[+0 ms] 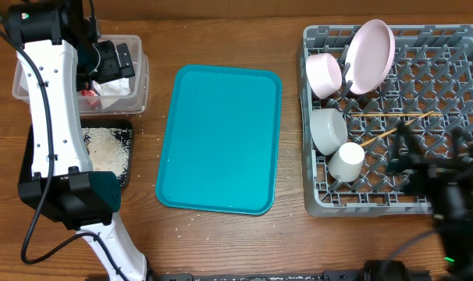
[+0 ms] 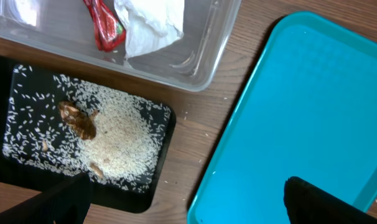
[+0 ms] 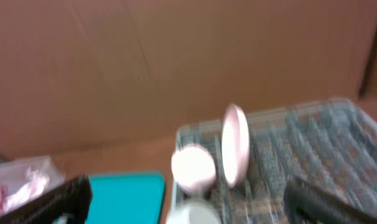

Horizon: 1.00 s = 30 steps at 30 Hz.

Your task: Sort waste into correct bins and load items into the dishwasher

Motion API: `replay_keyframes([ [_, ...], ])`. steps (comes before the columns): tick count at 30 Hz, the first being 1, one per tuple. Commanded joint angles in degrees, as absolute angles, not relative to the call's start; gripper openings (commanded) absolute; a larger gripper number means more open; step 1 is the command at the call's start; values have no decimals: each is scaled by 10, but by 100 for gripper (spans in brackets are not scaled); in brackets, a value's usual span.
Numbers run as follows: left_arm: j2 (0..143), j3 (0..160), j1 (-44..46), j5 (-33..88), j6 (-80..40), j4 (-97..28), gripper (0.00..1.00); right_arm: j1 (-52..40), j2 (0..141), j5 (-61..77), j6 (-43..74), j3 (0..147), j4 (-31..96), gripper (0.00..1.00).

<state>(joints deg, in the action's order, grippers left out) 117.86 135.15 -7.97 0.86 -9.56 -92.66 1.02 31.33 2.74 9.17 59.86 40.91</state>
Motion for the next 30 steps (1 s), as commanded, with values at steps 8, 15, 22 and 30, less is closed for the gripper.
replay_keyframes([
  [8,1166,1359,-80,11,-103,-927,100,-18,28,61,86,49,21,100],
  [15,1166,1359,-80,11,-103,-927,100,-27,1,22,86,4,46,100],
  [22,1166,1359,-80,11,-103,-927,100,-25,1,27,87,4,44,100],
  [30,1166,1359,-80,11,-103,-927,100,-22,2,27,87,4,45,100],
])
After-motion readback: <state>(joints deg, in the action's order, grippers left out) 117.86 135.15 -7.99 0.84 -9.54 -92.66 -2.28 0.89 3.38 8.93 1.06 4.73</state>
